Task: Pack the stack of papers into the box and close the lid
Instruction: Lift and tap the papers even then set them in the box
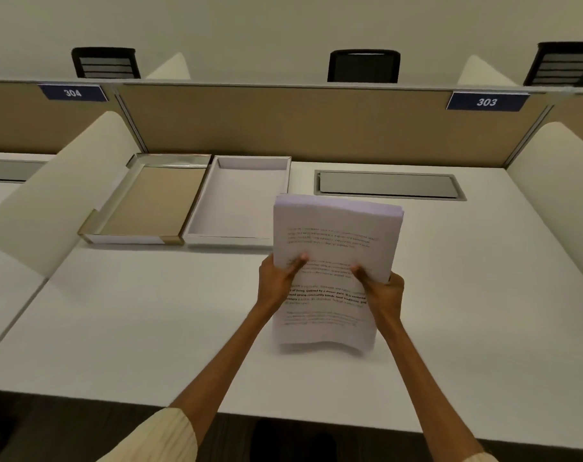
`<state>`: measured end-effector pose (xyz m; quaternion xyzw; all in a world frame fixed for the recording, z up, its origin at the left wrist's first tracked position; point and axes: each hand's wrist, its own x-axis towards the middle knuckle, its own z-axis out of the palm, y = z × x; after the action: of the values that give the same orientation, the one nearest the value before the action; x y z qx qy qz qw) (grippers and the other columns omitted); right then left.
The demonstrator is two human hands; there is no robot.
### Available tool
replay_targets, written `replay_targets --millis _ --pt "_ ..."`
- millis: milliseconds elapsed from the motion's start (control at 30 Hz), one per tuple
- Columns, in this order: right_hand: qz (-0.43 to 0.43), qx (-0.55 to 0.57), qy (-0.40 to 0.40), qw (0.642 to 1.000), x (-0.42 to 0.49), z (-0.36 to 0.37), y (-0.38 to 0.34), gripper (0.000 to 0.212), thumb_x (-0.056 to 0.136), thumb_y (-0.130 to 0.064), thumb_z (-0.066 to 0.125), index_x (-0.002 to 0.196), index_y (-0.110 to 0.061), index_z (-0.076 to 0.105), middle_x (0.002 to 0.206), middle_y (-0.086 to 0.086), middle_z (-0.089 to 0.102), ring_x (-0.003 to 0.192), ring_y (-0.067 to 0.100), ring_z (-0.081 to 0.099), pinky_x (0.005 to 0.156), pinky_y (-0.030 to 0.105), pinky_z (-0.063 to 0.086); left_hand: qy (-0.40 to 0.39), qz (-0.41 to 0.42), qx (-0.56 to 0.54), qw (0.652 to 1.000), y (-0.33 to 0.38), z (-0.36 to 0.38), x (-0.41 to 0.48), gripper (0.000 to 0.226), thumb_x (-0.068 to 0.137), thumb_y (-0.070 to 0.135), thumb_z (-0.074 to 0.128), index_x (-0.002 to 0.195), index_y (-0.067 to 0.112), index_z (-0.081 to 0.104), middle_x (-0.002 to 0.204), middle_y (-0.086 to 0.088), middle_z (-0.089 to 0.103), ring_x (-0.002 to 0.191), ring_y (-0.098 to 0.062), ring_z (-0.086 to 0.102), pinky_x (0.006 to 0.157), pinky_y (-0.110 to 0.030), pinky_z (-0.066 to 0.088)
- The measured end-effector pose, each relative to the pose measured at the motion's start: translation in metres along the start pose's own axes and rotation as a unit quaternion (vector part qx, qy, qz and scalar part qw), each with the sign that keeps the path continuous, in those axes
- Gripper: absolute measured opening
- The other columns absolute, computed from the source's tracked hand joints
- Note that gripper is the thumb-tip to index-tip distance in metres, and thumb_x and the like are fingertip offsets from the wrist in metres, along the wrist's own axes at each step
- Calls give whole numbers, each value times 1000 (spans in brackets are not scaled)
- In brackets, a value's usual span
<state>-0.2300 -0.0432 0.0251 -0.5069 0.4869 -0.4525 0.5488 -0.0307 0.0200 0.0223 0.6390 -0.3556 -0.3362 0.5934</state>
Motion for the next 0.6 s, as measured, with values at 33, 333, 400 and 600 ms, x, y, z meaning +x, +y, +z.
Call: replay_targets --millis 33,333,400,600 --pt "13 1 1 1000 4 3 -4 42 59 -50 86 78 -15 73 73 2 77 62 21 74 53 30 60 3 -14 7 1000 4 -2 5 65 65 68 72 103 16 65 97 -4 76 76 -17 77 57 -23 61" --pt "135 -57 -61 987 58 70 -46 49 62 -62 79 83 -19 66 76 -1 74 62 16 73 50 27 58 69 -99 95 988 35 -48 63 49 72 64 73 91 19 67 92 -6 77 77 -26 76 72 -43 65" --pt "166 -60 -75 981 73 90 -51 52 63 -61 79 88 -17 65 78 -1 72 68 18 71 50 26 57 76 -145 117 979 39 -64 84 55 70 67 72 92 18 62 95 -6 74 83 -26 74 78 -42 63" --pt "236 -40 -93 966 122 162 -54 61 62 -55 83 96 -7 65 84 6 72 69 21 71 47 26 56 1 -244 68 967 45 -126 148 59 74 66 69 103 14 61 96 -7 74 83 -24 73 69 -36 63"
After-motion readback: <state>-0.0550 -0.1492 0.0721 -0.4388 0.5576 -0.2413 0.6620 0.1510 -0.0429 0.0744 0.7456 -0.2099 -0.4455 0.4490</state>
